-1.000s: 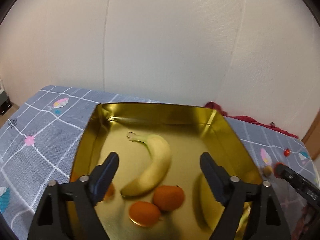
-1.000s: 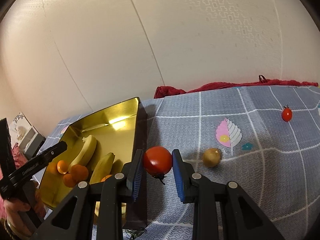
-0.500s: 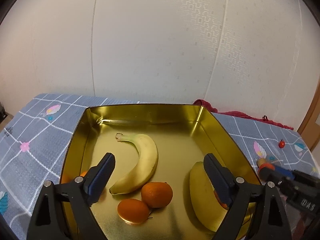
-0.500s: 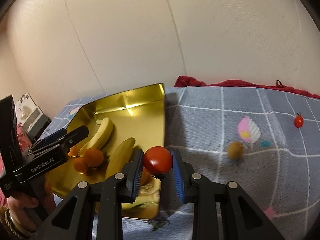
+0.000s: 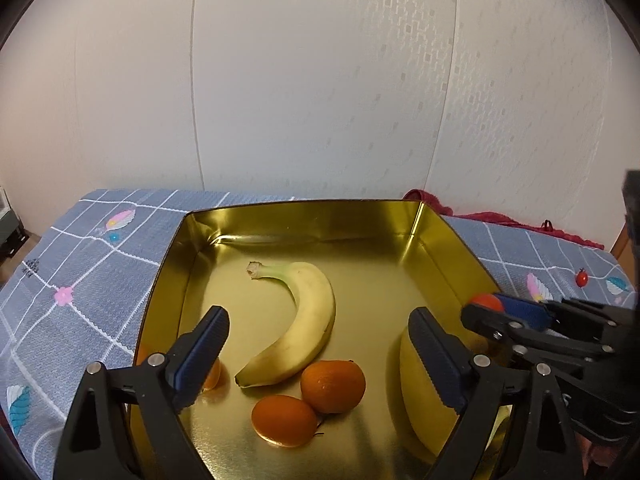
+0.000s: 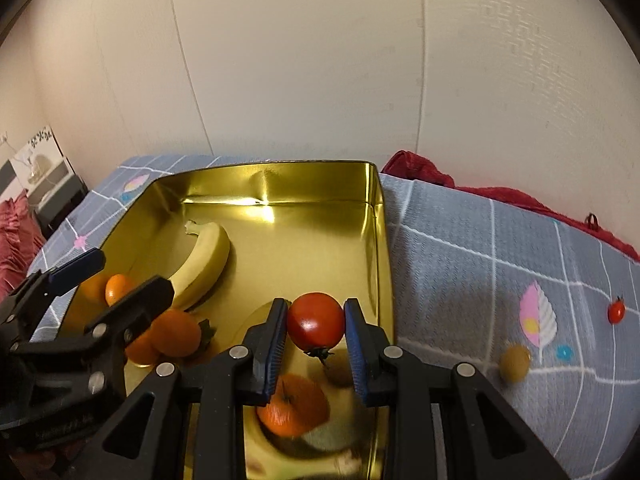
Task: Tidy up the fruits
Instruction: 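Lower the red tomato into the tray with the right gripper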
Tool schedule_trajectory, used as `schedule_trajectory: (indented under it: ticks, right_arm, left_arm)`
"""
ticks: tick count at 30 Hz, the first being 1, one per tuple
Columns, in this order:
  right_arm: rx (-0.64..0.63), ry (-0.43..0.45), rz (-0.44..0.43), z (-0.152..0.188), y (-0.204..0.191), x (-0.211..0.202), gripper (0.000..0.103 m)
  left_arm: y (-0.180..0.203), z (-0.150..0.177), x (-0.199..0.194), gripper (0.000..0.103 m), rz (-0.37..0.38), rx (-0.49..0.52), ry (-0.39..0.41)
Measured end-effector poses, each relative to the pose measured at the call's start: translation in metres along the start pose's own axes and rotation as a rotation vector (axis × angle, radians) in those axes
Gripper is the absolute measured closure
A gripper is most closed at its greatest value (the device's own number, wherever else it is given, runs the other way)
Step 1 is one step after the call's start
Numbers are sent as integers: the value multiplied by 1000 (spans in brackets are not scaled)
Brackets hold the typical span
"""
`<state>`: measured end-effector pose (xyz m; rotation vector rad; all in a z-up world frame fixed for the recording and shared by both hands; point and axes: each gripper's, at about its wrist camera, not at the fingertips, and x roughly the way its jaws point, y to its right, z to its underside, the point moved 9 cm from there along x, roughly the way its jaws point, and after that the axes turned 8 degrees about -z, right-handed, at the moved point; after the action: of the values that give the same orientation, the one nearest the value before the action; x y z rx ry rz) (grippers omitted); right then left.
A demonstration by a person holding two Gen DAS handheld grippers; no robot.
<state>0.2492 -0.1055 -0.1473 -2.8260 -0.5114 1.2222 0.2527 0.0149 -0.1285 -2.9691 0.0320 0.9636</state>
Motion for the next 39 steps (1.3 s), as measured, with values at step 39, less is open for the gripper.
schedule_trajectory:
  ticks: [39]
  right_arm:
    - [187, 45, 127, 38, 64, -66, 73]
  left_arm:
    - [11, 0, -3, 7, 68, 6, 20]
